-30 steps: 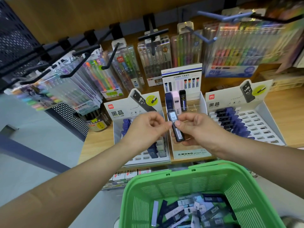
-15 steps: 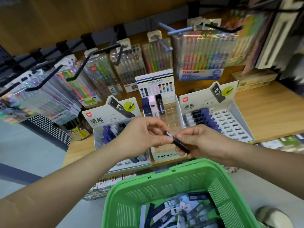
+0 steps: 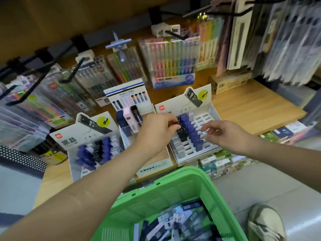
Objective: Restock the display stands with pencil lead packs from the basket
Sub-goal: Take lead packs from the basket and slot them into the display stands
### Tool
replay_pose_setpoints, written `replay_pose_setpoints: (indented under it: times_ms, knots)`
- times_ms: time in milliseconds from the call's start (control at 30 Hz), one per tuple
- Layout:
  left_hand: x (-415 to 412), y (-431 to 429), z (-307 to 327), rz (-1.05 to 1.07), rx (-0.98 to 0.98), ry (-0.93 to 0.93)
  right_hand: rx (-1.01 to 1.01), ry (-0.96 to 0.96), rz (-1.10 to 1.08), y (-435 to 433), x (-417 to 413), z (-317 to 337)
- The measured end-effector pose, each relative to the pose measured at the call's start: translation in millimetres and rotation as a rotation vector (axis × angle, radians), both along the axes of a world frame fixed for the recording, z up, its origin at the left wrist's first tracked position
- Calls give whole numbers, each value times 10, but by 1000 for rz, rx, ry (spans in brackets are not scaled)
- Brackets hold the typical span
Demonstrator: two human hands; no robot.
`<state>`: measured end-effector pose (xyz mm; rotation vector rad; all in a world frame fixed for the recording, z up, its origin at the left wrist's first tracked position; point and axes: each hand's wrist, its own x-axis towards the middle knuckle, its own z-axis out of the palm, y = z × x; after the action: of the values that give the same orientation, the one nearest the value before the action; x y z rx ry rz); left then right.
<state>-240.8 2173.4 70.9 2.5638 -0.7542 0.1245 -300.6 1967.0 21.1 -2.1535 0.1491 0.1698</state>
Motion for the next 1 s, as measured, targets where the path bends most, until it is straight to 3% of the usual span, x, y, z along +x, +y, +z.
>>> replay_pose_setpoints:
  times_ms: [233,433,700,1000]
  knots:
    - [73,-81,-201,33,137,19,-98,-65,80,-7,-28,-40]
    - [38,-116,-296,34,138,13,-75,-82,72,9,-35,-74]
    - [29,-201,-382,28,136,43,-207,-148,103,88,-66,-87]
    - [71,-300,-373,-15,114,-32,-144,-144,55,86,-60,-97]
